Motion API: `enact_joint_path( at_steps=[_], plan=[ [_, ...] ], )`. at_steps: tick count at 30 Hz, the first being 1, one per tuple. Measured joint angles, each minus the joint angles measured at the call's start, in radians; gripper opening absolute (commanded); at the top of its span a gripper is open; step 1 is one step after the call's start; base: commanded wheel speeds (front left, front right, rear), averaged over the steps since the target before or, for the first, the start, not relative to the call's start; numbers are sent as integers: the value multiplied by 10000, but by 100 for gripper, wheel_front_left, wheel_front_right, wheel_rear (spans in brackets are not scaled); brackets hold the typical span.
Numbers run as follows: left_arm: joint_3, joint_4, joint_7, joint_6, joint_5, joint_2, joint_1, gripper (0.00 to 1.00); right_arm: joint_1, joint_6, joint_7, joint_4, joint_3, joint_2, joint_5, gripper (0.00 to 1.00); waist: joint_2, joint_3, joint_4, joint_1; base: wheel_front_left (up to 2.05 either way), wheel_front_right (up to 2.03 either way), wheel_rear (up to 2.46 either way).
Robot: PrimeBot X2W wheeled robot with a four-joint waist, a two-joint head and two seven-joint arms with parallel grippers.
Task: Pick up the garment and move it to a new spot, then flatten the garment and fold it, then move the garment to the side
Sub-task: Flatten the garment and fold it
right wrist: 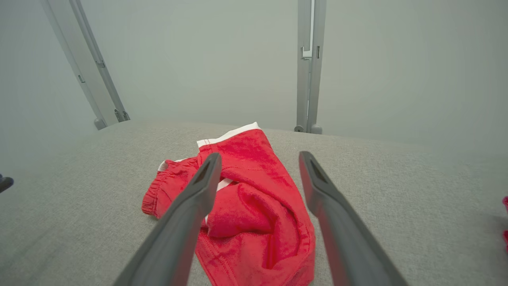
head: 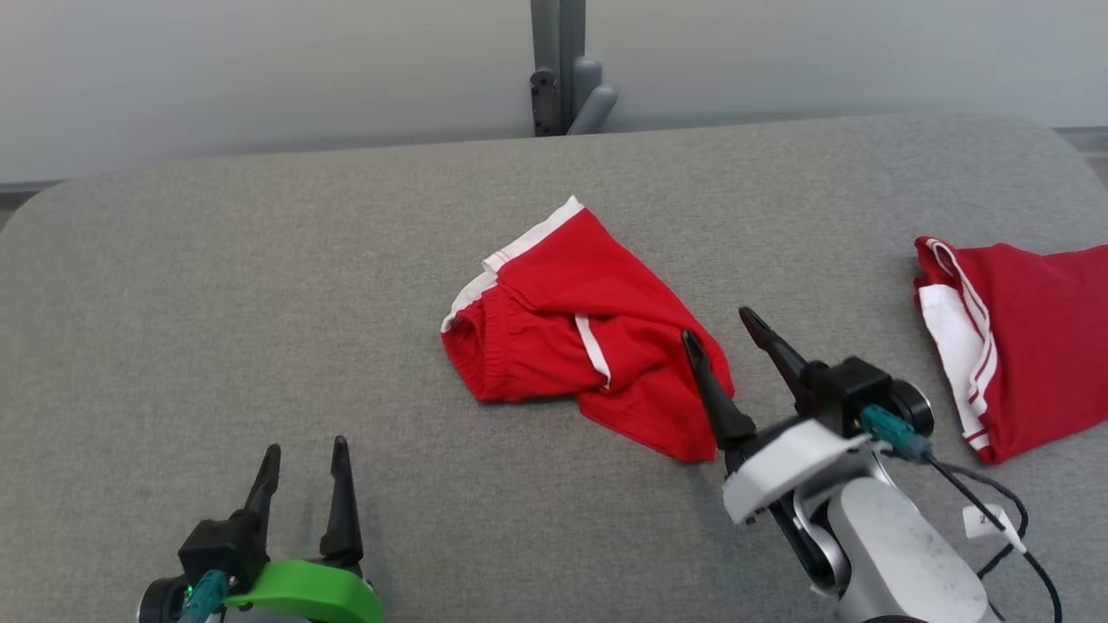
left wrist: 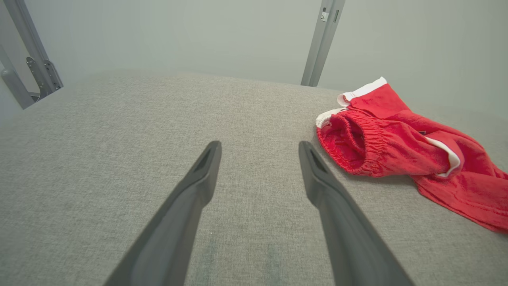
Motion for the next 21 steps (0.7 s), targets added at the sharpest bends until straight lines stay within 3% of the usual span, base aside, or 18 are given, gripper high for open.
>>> enact_joint_path(
  at_steps=[10,16,21],
  plan=[
    [-1406,-125,2,268,-755,4,-720,100,-3234,2,0,3062,1221,-608,173,100,0,1144,1373,1,0,0,0],
    [-1503,-253,2,403,-915,10,-784,100,-4135,2,58,4614,1687,-809,104,100,-1,1800,2065,0,0,0,0],
    [-1651,-337,0,479,-1005,10,-921,100,-4502,2,42,5189,1950,-857,79,100,0,2270,2384,1,0,0,0]
  ],
)
